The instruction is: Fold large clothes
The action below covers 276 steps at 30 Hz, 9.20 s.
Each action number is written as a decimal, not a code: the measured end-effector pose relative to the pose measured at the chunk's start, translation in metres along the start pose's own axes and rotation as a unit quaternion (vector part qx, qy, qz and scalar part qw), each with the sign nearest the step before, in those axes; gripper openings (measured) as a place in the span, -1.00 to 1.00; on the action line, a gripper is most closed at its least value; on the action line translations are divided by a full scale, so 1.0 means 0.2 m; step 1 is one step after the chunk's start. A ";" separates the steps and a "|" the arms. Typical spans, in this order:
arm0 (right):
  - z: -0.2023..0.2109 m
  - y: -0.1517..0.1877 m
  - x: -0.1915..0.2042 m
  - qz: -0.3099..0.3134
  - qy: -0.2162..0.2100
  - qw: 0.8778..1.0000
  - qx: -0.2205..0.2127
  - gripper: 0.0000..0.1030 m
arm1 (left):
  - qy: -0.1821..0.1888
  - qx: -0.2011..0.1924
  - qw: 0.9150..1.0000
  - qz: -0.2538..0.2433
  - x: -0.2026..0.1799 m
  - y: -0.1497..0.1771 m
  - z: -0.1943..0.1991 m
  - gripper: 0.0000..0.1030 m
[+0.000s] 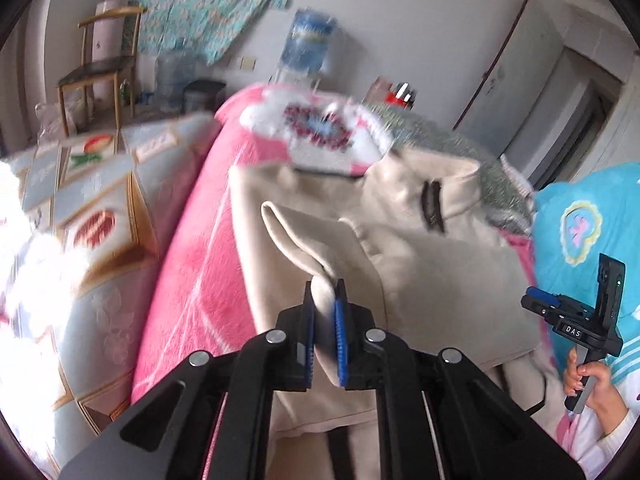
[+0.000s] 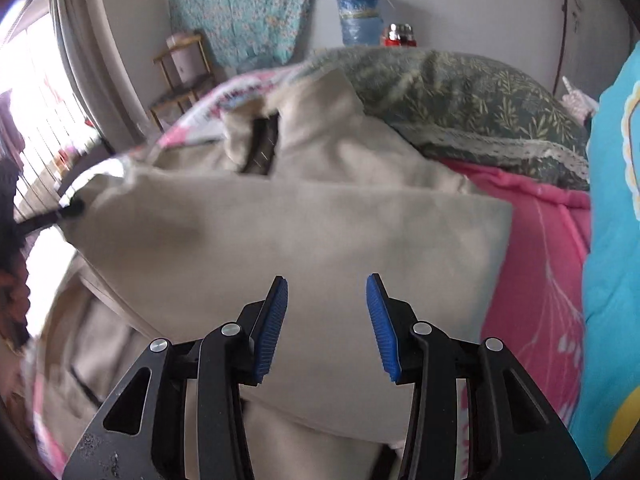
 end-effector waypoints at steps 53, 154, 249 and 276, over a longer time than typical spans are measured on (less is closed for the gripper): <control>-0.15 0.21 -0.02 0.096 0.040 0.994 -0.032 -0.01 | 0.126 0.014 0.970 0.206 -0.12 0.26 -0.40 -0.95; 0.46 1.30 0.43 0.404 0.137 0.898 0.113 0.62 | -0.141 0.026 0.893 -0.427 -0.69 1.42 0.47 0.61; -0.47 -0.36 0.28 -0.068 0.005 0.995 0.073 -0.09 | -0.073 0.001 0.996 -0.045 -0.57 -0.18 -0.47 0.03; 0.53 0.86 0.41 0.008 0.066 0.996 -0.051 0.20 | -0.123 -0.004 0.990 -0.065 -0.59 0.93 0.21 -0.93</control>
Point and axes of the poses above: each gripper's, at about its wrist camera, not at the fingertips, and z roughly against the way its jaws point, x to its left, y to its underside, the point moved 4 cm from there along -z, roughly the way its jaws point, and after that the axes turned 3 degrees about -z, right-handed, at the moved point
